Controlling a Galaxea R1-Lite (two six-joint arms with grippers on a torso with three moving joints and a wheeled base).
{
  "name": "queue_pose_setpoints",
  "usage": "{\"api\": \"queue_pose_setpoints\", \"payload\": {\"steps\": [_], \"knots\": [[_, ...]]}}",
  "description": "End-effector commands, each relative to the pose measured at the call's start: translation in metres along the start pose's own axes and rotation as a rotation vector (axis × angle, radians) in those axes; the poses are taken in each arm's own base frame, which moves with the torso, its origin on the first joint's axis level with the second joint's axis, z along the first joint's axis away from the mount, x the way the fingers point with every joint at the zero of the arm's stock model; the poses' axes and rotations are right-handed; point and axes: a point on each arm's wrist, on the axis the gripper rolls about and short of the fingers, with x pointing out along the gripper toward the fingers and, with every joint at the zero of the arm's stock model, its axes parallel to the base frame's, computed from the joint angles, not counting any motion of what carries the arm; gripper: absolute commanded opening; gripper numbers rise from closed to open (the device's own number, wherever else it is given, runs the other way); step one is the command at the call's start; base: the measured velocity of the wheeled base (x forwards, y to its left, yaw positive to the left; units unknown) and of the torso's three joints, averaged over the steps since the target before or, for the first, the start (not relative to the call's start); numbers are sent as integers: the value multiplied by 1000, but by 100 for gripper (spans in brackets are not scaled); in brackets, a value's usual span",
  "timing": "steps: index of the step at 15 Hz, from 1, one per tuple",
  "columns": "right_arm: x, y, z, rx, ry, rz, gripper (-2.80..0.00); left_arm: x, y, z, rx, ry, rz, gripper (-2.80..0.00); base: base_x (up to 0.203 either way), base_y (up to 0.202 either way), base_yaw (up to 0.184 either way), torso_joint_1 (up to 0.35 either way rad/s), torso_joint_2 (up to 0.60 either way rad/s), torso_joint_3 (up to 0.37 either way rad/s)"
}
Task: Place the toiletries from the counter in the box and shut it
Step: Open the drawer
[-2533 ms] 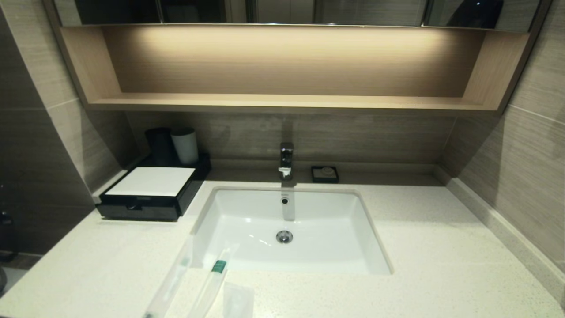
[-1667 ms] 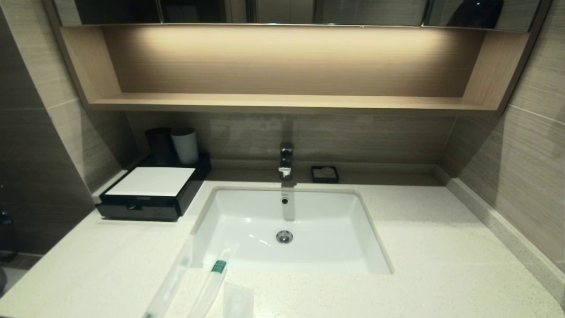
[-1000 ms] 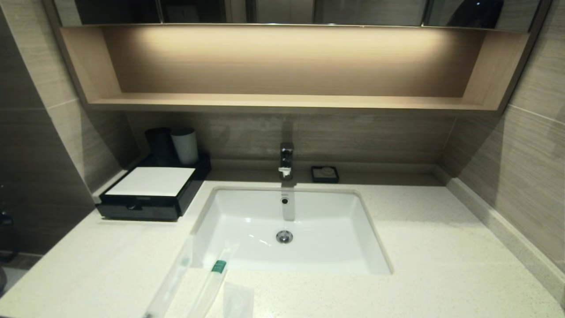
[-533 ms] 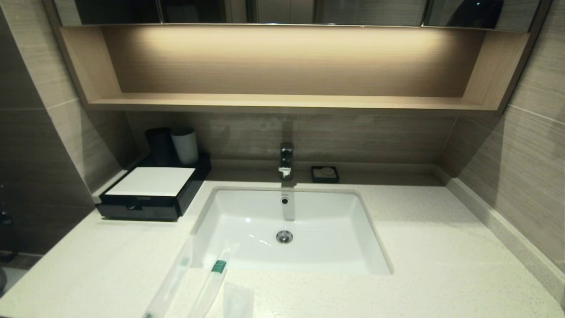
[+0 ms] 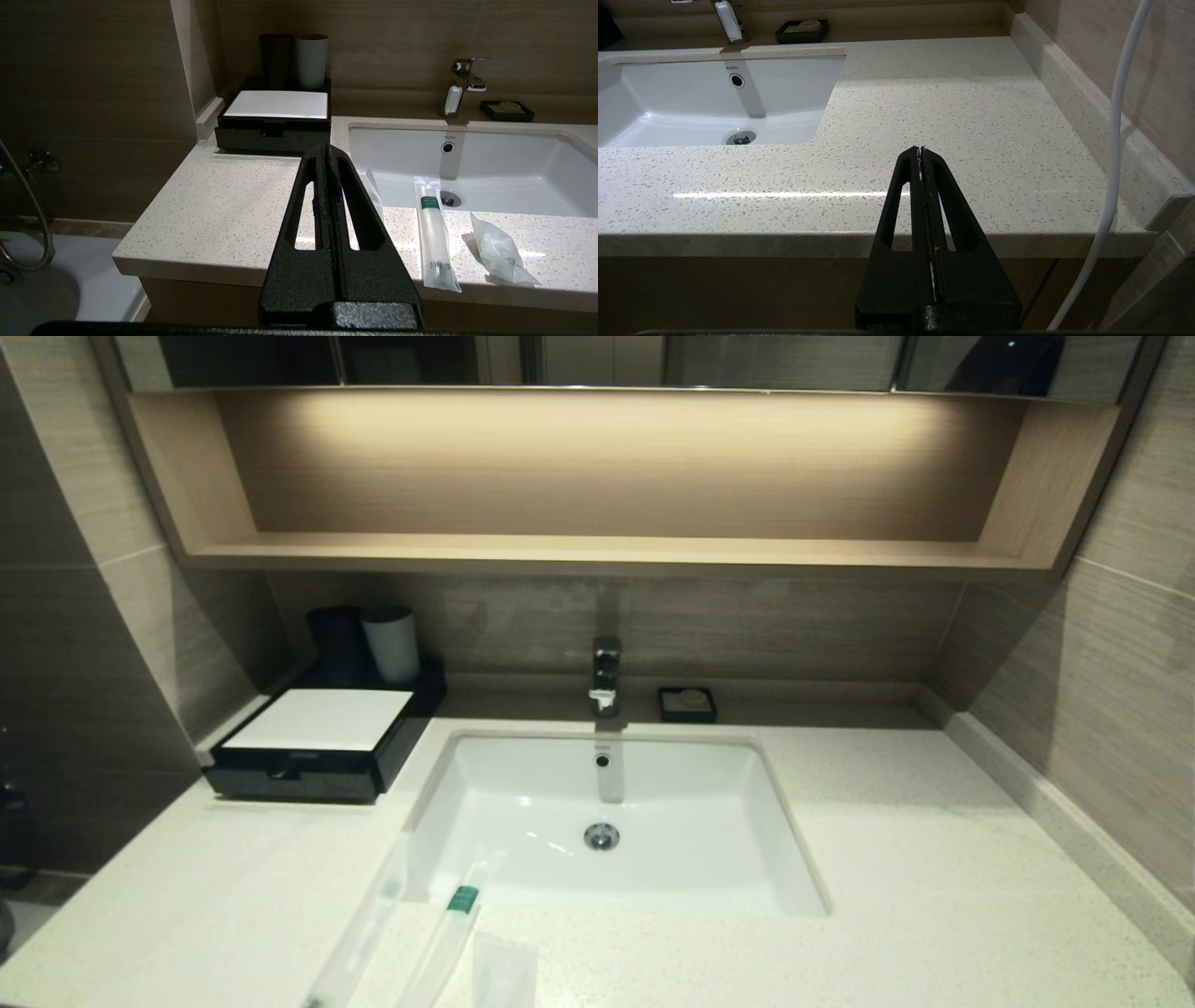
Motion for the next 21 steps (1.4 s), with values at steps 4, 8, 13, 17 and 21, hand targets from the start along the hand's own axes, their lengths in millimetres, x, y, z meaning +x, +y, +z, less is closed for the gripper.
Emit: {"api": "queue_pose_setpoints", "payload": {"steps": [4, 8, 13, 17, 21], "knots": [[0, 0, 0, 2, 0, 0, -280, -15, 0, 25, 2, -70, -23, -280, 0, 0, 0, 0, 0, 0], [0, 0, 0, 2, 0, 0, -280, -32, 0, 46, 22, -135, -73, -280, 0, 0, 0, 0, 0, 0], [0, 0, 0, 2, 1, 0, -280, -51, 1, 67, 52, -211, -72, -280, 0, 0, 0, 0, 0, 0], [0, 0, 0, 3, 0, 0, -280, -19, 0, 119, 15, -142, -28, -280, 0, 0, 0, 0, 0, 0], [0, 0, 1, 3, -2, -1, -280, 26, 0, 152, -34, -104, 32, -280, 0, 0, 0, 0, 0, 0]]}}
